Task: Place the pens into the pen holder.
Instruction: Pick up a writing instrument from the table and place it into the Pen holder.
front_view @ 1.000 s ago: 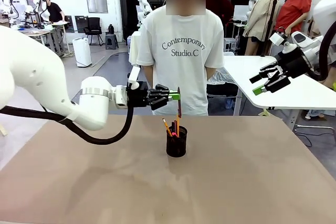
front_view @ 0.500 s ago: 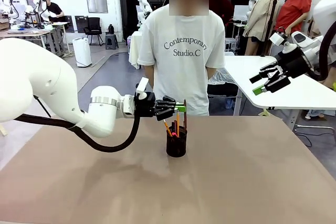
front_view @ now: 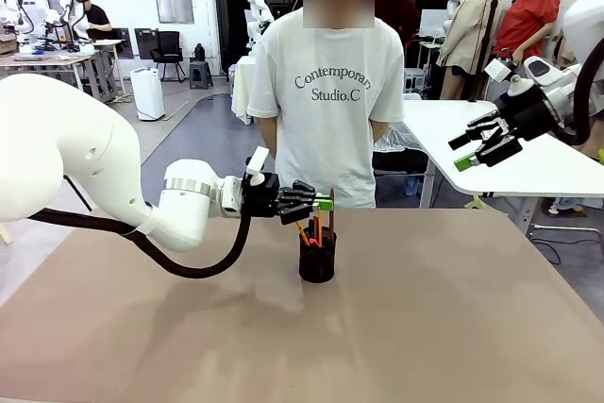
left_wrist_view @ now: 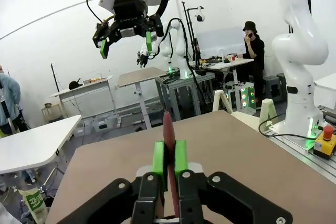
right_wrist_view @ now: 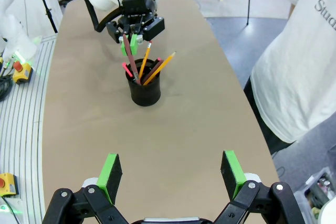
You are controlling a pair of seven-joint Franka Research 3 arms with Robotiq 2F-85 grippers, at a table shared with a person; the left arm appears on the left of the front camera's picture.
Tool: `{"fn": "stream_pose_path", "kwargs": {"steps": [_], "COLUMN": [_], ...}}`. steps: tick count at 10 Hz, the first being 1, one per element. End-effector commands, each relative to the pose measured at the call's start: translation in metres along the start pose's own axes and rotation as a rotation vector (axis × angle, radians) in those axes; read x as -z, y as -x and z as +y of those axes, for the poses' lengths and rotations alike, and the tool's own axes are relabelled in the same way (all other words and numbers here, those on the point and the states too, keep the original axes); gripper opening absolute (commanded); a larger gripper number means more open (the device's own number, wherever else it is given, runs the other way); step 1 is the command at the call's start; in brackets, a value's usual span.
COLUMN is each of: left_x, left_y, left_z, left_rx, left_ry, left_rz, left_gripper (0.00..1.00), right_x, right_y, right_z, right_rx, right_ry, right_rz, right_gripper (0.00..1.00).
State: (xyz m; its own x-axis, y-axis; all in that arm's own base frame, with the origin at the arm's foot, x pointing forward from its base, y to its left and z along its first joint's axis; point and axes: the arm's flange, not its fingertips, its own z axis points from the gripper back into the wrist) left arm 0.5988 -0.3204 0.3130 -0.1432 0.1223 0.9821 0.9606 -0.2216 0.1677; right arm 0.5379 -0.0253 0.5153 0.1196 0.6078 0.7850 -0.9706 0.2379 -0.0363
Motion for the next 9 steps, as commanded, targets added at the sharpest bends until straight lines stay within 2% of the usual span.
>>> {"fn": "stream_pose_path", "kwargs": {"steps": [1, 3, 8, 9], "left_x": [-0.0026, -0.0060, -0.0099, -0.0105], "left_y": [0.0031, 0.0056, 0.0047, 0.0042], "left_z": [0.0022, 0.0027, 0.0031, 0.0033], "left_rx": [-0.019, -0.021, -0.019, -0.018], "left_ry": [0.005, -0.002, -0.004, -0.004], "left_rz": [0.034, 0.047, 0.058, 0.059], "left_gripper": [0.00, 0.00, 0.96, 1.00], "right_x": [-0.0010, -0.0010, -0.0010, -0.0010], "right_y": [-0.0011, -0.0011, -0.0011, -0.0011], "right_z": [0.0026, 0.0026, 0.0026, 0.0026], "right_rx": [-0.001, -0.001, -0.001, -0.001], "right_ry": [0.006, 0.006, 0.006, 0.006], "right_rz": [0.001, 0.001, 0.001, 0.001], "right_gripper": [1.00, 1.00, 1.00, 1.00]}}
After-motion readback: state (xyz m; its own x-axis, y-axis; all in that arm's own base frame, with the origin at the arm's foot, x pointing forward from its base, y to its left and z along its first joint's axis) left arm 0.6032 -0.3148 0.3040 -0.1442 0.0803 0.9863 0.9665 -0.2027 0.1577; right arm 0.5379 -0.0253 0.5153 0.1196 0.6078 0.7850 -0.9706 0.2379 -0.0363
